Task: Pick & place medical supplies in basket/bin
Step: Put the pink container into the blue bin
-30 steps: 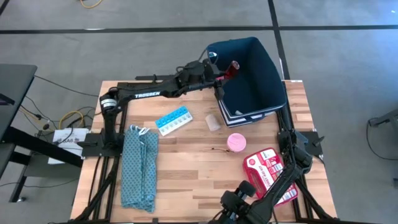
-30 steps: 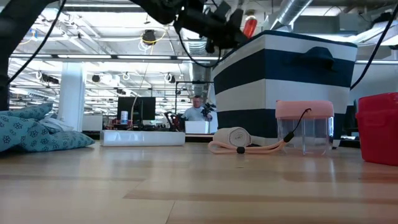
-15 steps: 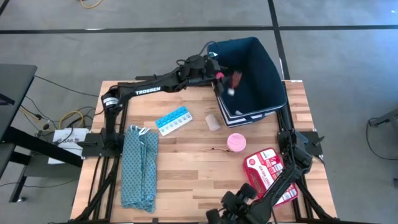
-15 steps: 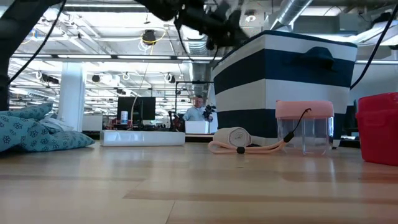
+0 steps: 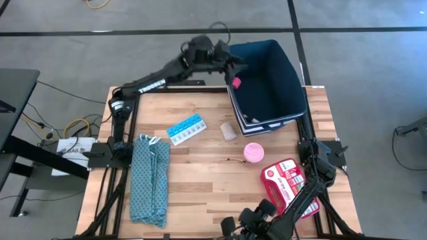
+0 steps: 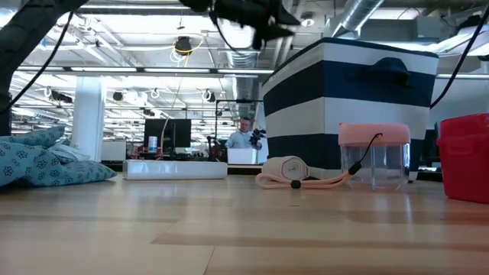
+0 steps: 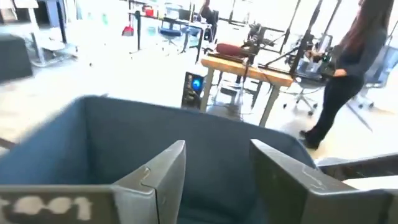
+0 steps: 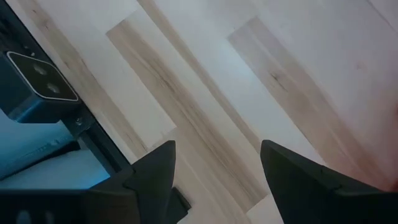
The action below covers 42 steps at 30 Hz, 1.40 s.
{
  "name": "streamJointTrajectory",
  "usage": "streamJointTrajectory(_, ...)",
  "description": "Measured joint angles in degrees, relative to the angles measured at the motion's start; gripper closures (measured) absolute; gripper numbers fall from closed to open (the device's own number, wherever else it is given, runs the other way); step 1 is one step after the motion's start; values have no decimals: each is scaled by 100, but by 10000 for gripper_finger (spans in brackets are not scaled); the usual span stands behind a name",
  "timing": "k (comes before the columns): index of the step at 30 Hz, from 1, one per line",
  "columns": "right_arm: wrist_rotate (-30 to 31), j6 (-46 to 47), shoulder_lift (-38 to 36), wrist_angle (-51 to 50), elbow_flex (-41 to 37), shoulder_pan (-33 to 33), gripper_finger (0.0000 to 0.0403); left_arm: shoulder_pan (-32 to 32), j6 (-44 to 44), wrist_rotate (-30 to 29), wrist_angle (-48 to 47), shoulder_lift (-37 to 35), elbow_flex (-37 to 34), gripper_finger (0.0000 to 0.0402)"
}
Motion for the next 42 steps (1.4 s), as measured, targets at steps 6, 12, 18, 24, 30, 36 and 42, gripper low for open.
streamJointTrajectory(6,-236,-54,0,57,0,-96,172,-26,914,-469,-2315,17,1705,237)
streamJointTrajectory(12,67,-644,0,65,-15,-397,172,-35,1456,-969,-3165,-703,1503,237)
streamJointTrajectory(18,197,-601,0,-193,-15,-838,173,-24,1895,-1590,-4333,-1318,1502,237)
streamJointTrajectory(24,1090,-228,44,-350,-26,-1360,186,-33,2100,-1667,-5630,-1851,1502,237)
streamJointTrajectory(30,1907,-1338,42,-337,-22,-1927,210,-33,2244,-1676,-6357,-2114,1500,237)
streamJointTrajectory(36,1430,-2706,42,-354,-22,-2514,227,-33,2187,-1672,-6337,-2169,1500,237)
streamJointTrajectory(42,774,-3511,42,-321,-22,-3005,213,-50,2169,-1621,-6325,-2168,1291,237)
